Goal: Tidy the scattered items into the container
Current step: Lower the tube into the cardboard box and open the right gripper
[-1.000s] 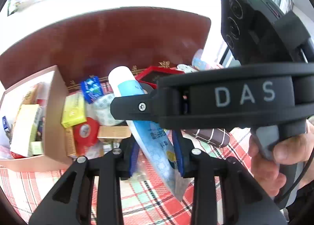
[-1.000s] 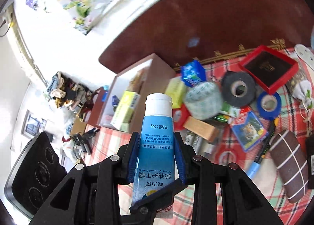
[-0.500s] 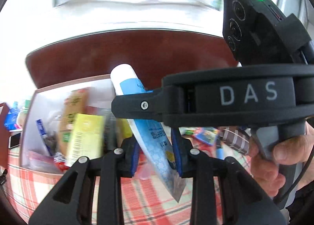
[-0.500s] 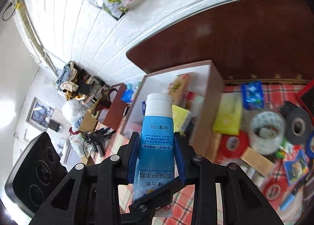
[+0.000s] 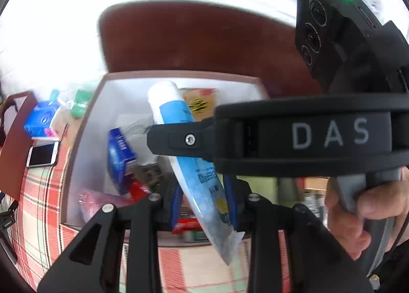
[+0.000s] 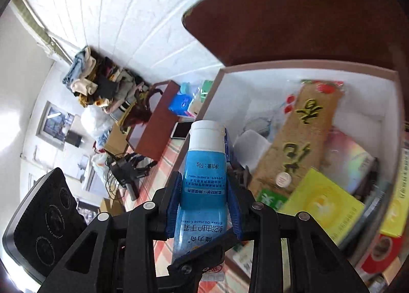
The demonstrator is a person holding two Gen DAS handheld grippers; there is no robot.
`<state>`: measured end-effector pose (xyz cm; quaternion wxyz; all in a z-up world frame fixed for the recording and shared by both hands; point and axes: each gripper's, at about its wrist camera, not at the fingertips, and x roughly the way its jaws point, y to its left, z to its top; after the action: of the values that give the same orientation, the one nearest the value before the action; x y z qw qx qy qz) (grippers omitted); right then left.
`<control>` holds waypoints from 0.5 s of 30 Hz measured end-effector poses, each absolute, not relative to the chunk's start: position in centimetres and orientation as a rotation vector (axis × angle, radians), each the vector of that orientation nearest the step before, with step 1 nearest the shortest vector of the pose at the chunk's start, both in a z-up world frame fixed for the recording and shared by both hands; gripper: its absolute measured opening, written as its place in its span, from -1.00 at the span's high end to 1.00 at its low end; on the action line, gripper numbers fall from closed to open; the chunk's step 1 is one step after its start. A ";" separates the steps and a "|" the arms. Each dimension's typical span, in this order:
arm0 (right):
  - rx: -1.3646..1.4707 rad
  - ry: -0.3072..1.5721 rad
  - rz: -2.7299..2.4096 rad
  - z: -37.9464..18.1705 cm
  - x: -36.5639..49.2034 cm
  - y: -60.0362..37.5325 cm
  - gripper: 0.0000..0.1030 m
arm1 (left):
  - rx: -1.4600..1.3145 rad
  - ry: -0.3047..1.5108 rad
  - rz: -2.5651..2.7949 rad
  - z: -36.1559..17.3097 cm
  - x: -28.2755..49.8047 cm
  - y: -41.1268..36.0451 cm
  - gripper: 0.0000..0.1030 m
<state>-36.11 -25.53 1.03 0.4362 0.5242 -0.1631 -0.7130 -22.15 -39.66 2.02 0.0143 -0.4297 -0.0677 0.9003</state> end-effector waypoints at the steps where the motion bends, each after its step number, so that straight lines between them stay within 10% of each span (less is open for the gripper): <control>1: 1.310 -0.407 -1.764 0.5 -36.3 -26.2 0.30 | -1.341 -0.211 2.826 1.7 -22.2 -40.4 0.39; 3: 1.321 -0.397 -1.738 -0.6 -36.5 -27.4 -0.06 | -1.344 -0.217 2.906 1.1 -22.1 -41.8 -0.61; 5: 1.314 -0.406 -1.748 -1.2 -36.6 -27.7 -0.49 | -1.324 -0.236 2.993 0.9 -21.4 -43.0 -0.96; 15: 1.284 -0.477 -1.813 0.3 -36.7 -24.5 -0.52 | -1.267 -0.305 3.008 3.3 -18.1 -42.8 -0.96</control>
<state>-36.72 -24.48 0.26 0.4209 0.5127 -0.1905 -0.7237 -18.09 -42.76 3.25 -0.0684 -0.3856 -0.0929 0.9154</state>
